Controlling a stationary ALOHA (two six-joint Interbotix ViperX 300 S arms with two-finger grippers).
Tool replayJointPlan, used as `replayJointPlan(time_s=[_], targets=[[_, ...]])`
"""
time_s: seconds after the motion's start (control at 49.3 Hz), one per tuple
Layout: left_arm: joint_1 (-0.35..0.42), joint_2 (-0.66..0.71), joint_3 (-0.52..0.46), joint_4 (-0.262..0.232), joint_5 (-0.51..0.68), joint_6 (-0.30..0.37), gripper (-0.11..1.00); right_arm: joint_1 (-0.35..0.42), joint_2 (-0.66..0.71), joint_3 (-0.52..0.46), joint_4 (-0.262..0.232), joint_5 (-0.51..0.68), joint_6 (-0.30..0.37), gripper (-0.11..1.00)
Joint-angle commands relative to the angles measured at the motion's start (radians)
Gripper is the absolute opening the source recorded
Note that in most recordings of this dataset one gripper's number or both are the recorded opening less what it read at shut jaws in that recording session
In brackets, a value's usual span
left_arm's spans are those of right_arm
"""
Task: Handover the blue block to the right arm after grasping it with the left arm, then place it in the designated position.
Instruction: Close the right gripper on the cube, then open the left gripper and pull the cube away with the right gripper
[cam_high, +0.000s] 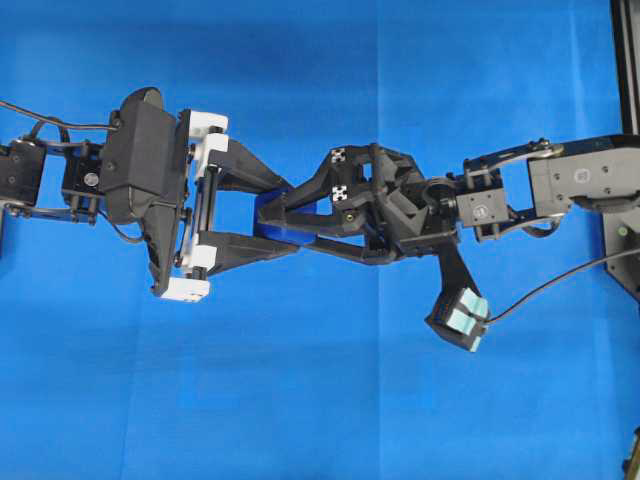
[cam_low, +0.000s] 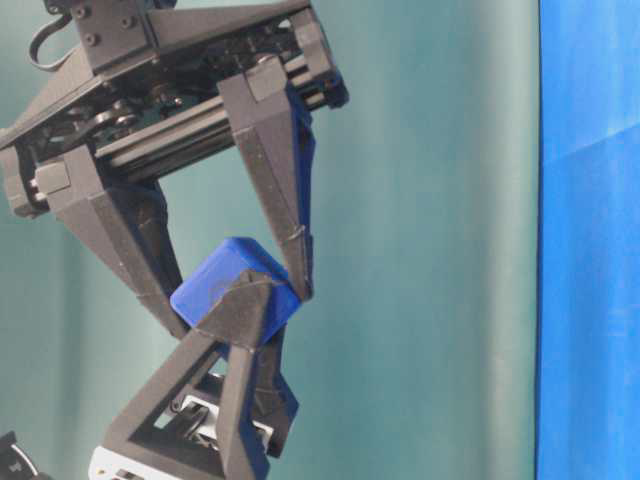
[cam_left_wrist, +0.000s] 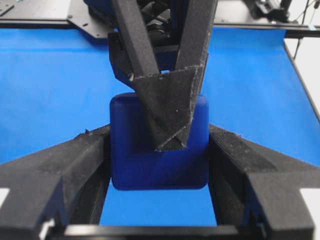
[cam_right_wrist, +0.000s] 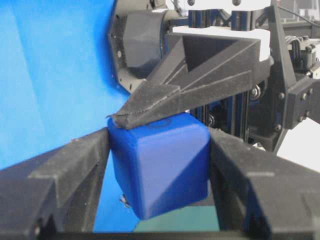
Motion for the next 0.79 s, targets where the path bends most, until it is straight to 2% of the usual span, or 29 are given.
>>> replayJointPlan(time_s=[0.0, 0.466, 0.507, 0.588, 0.649, 0.689, 0.77], targets=[[-0.008, -0.015, -0.014, 0.003, -0.005, 0.003, 0.49, -0.005, -0.012, -0.035, 0.005, -0.003, 0.005, 0.51], [-0.008, -0.015, -0.018, 0.002, -0.029, 0.000, 0.50, -0.005, -0.012, -0.035, 0.006, -0.005, 0.006, 0.51], [-0.008, -0.015, -0.017, 0.003, -0.040, 0.000, 0.55, -0.005, -0.012, -0.035, 0.006, -0.005, 0.005, 0.51], [-0.008, -0.018, -0.015, 0.003, -0.051, 0.002, 0.77, -0.005, -0.014, -0.035, 0.006, -0.005, 0.005, 0.51], [-0.008, -0.020, -0.014, 0.003, -0.055, 0.003, 0.89, -0.005, -0.015, -0.032, 0.008, -0.003, 0.006, 0.51], [-0.008, -0.021, -0.014, 0.003, -0.055, 0.003, 0.92, -0.005, -0.015, -0.032, 0.008, -0.005, 0.006, 0.51], [-0.009, -0.021, -0.014, 0.003, -0.055, 0.002, 0.93, -0.005, -0.018, -0.029, 0.012, -0.003, 0.006, 0.51]])
